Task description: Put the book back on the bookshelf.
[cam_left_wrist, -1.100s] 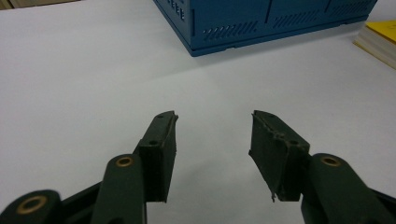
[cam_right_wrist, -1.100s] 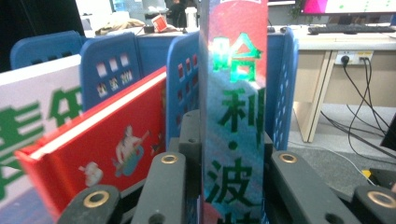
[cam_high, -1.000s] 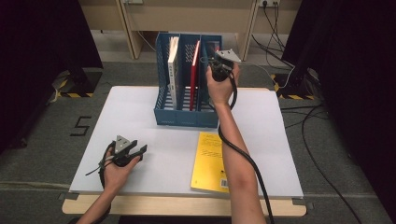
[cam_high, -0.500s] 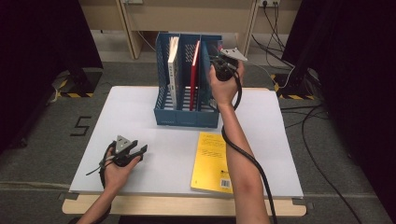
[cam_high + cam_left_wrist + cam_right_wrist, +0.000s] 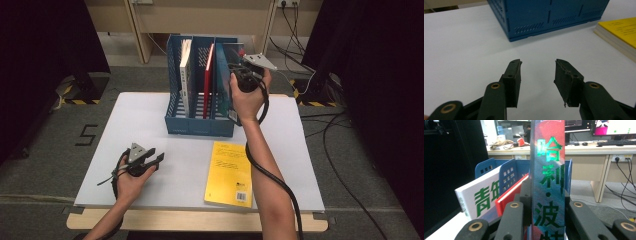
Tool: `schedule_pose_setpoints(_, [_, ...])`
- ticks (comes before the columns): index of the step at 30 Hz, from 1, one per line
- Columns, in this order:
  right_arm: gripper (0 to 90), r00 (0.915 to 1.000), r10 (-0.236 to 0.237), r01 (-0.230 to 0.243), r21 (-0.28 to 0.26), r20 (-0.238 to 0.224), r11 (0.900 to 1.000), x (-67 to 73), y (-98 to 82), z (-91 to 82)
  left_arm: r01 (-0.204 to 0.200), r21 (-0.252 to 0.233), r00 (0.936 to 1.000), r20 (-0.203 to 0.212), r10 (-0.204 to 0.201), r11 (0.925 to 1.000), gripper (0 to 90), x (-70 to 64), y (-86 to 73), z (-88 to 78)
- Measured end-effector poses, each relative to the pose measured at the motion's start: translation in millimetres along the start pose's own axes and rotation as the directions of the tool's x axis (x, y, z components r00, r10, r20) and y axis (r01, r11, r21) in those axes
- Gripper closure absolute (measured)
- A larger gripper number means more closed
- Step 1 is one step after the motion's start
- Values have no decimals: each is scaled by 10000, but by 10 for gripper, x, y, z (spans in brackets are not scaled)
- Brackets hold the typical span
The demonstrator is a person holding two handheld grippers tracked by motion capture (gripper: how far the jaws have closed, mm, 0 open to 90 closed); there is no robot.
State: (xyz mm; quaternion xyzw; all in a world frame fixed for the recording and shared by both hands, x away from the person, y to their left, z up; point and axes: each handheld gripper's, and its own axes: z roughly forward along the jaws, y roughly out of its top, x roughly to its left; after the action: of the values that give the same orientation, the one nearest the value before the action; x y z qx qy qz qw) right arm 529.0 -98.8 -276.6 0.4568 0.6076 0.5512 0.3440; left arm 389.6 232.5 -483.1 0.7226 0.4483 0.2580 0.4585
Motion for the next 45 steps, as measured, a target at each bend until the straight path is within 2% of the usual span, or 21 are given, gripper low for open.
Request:
schedule_pose_setpoints(5, [750, 9997, 49, -49, 0, -251, 10000, 11, -14, -187, 6, -288, 9982, 596, 11, 9996, 640, -152, 251, 114])
schedule_pose_setpoints(8, [750, 9992, 30, -30, 16, -406, 10000, 2, -19, -286, -172, -359, 9955, 925, 204, 9992, 666, -245, 414, 184])
schedule_pose_setpoints(14, [750, 9983, 46, -56, -169, -576, 9998, 1, -35, -459, -346, -473, 9899, 1359, 407, 9983, 699, -404, 651, 313])
schedule_pose_setpoints(18, [750, 9975, 35, -57, -313, -702, 9995, 1, -30, -567, -493, -510, 9875, 1475, 564, 9975, 719, -471, 770, 366])
schedule_pose_setpoints(26, [750, 9956, 26, -86, -642, -938, 9979, 18, -24, -819, -422, -608, 9829, 1764, 524, 9973, 727, -593, 882, 454])
schedule_pose_setpoints(30, [750, 9942, 45, -112, -619, -1076, 9980, 18, -48, -913, -203, -661, 9823, 1843, 322, 9976, 735, -639, 919, 519])
schedule_pose_setpoints(32, [750, 9931, 34, -101, -557, -1176, 9984, 28, -68, -951, 12, -696, 9816, 1906, 122, 9976, 749, -648, 942, 546])
schedule_pose_setpoints(36, [750, 9915, -25, -30, -427, -1300, 9991, 49, -129, -1011, 137, -685, 9816, 1909, -4, 9976, 787, -644, 996, 572])
schedule_pose_setpoints(45, [750, 9875, -103, 53, -322, -1575, 9995, 141, -264, -1134, 108, -678, 9819, 1896, 22, 9976, 811, -638, 1074, 604])
